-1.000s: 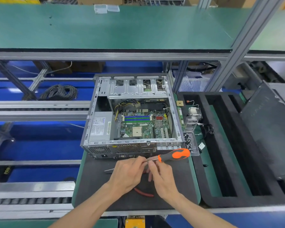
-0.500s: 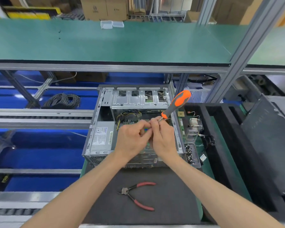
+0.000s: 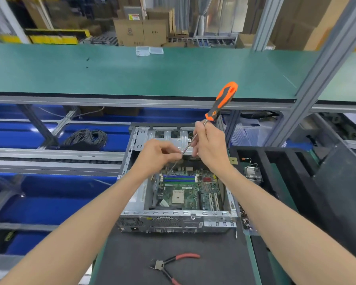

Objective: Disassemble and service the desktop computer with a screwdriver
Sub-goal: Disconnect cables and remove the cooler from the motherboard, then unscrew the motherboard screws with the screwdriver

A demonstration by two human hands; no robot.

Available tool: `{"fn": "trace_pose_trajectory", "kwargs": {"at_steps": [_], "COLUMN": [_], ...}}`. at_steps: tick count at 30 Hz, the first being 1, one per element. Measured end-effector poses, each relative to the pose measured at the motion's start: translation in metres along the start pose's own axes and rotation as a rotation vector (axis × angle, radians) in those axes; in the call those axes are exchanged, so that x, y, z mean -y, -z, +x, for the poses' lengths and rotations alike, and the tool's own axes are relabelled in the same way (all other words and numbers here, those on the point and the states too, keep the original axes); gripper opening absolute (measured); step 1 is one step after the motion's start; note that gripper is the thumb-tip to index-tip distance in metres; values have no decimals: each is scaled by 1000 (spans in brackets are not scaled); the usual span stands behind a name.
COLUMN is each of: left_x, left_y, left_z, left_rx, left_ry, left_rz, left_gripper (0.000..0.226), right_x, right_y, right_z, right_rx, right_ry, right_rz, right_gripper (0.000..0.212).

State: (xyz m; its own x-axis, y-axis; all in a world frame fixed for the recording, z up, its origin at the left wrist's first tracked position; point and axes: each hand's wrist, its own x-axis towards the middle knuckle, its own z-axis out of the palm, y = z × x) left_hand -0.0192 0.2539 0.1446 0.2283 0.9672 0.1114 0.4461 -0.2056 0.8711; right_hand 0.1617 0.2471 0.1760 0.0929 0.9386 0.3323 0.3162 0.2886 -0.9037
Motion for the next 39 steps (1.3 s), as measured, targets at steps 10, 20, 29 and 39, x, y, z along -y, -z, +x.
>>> {"fn": "trace_pose_trajectory", "kwargs": {"at_steps": [10, 20, 29, 39], "left_x": [75, 83, 84, 73], "left_y": [-6, -7, -11, -10], "left_z": [-14, -11, -7, -8], "left_rx": [-183, -161, -25, 96], "left_ry": [281, 266, 224, 386], "left_rz": [549, 704, 838, 953], "left_gripper": [13, 36, 46, 20], "right_x": [-24, -24, -34, -33], "right_y": [-26, -43, -73, -105], "right_z": [14, 28, 38, 66], "right_rx": [-133, -271, 50, 420], "right_ry": [100, 78, 239, 480], "right_rz": [-30, 128, -250, -855], "right_gripper": [25, 29, 31, 29]}}
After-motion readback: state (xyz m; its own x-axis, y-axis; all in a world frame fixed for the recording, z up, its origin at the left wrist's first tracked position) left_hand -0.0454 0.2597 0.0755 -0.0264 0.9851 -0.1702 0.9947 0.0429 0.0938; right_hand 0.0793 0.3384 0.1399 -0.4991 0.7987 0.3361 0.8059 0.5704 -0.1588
